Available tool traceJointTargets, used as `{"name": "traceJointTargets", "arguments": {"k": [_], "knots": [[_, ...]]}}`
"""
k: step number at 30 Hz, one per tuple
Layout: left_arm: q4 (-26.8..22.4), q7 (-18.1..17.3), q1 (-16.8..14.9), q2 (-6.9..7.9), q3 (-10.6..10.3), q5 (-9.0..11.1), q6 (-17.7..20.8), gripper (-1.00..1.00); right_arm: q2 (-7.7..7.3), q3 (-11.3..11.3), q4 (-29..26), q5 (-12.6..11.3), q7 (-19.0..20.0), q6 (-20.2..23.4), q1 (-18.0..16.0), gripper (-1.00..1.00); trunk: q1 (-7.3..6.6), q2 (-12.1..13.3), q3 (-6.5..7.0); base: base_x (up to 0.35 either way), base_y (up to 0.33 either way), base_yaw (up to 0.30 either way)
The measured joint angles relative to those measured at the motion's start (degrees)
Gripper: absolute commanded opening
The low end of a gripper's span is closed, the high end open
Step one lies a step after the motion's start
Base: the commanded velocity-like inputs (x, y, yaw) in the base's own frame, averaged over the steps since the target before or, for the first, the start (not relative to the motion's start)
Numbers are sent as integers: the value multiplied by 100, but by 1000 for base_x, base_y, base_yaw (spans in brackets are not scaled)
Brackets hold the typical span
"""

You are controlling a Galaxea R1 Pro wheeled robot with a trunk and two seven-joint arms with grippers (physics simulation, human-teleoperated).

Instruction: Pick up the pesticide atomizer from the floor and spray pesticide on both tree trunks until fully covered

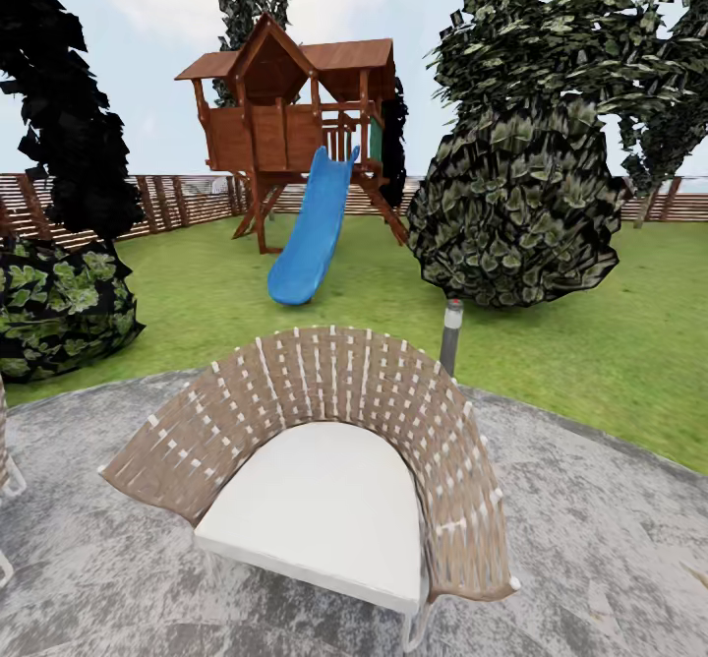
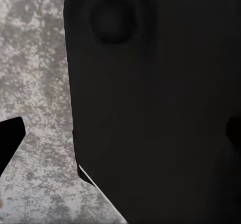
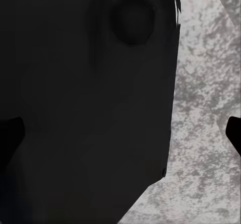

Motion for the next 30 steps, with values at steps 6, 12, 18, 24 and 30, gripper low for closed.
{"name": "traceJointTargets", "arguments": {"k": [6, 12, 18, 24, 30], "knots": [[-48, -47, 1, -19, 12, -20, 55, 100, 150, 17, -123, 23, 12, 21, 34, 100, 3, -4, 0, 0, 0, 0], [-17, -47, 1, -21, 14, -20, 53, 100, 293, 24, -234, 32, -23, 14, 27, 100, 3, -4, 0, 0, 0, 0], [-11, -42, 0, -15, 24, -8, 55, 100, 325, 13, -266, 25, -34, -5, 27, 100, 3, -4, 0, 0, 0, 0], [-117, -39, -14, 48, 15, 70, -2, 100, 293, 12, -271, 32, -48, -197, 27, 100, 3, -4, 0, 0, 0, 0], [-311, -29, -29, 168, 14, 76, -195, 100, 130, 3, -353, 33, -61, -390, 26, 100, 3, -4, 0, 0, 0, 0]]}}
